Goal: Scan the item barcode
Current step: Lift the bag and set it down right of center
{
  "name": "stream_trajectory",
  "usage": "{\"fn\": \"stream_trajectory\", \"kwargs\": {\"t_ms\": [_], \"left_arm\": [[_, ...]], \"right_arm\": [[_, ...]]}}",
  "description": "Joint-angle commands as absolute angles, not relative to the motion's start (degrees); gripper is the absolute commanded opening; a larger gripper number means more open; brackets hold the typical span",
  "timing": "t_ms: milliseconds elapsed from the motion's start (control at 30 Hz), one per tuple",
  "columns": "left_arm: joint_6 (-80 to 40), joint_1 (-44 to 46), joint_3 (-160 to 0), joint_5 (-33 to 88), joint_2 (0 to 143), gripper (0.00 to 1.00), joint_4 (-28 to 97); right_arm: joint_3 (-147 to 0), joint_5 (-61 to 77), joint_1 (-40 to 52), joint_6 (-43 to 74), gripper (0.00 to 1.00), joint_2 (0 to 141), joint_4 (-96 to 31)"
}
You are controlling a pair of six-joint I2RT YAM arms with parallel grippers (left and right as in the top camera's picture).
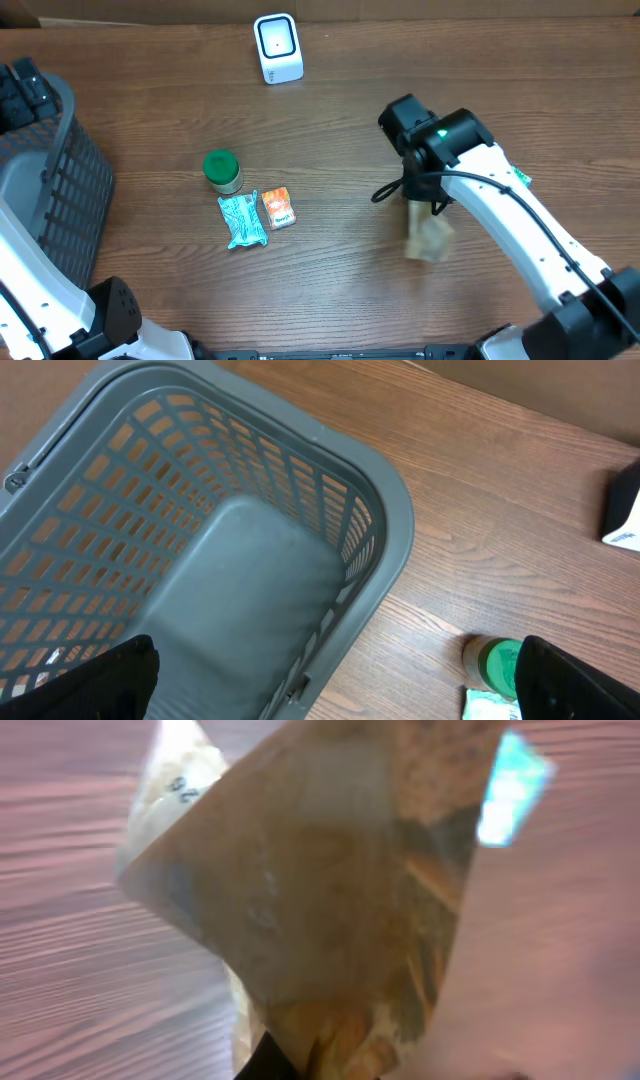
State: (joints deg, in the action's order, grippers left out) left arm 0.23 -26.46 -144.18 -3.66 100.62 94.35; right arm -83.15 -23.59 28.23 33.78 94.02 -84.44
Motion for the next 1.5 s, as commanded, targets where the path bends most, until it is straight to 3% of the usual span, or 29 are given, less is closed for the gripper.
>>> {"fn": "stream_trajectory", "kwargs": {"t_ms": [0, 333, 667, 800, 967, 1033, 1467], "left_arm": [[1.13, -26.24, -145.23, -3.38, 100.01, 1.0, 94.3], [1.13, -26.24, -145.23, -3.38, 100.01, 1.0, 94.3], [1.13, -26.22, -145.23, -3.38, 100.01, 0.99, 94.32], [1.13, -26.22, -145.23, -3.38, 100.01, 0.99, 94.3], [1.13, -26.22, -145.23, -3.38, 100.01, 0.99, 94.3], [1.13, -26.22, -145.23, -3.38, 100.01, 0.99, 94.3], [1.13, -26.22, -145.23, -3.38, 100.01, 1.0, 94.3]], "right_arm": [[-84.03, -36.29, 29.08, 38.19, 0.04, 99.63, -86.48], [-84.03, -41.56, 29.28, 39.07, 0.04, 116.53, -89.89], [-84.03, -37.98, 34.79, 39.24, 0.04, 119.28, -87.09], [-84.01, -34.81, 38.39, 38.92, 0.12, 119.33, -83.88], [-83.99, -32.86, 41.76, 38.04, 0.39, 119.61, -81.19], [-83.99, -29.63, 42.94, 36.14, 0.43, 119.61, -79.55], [-97.23, -14.76, 40.53, 29.91, 0.44, 113.08, -78.48]]}}
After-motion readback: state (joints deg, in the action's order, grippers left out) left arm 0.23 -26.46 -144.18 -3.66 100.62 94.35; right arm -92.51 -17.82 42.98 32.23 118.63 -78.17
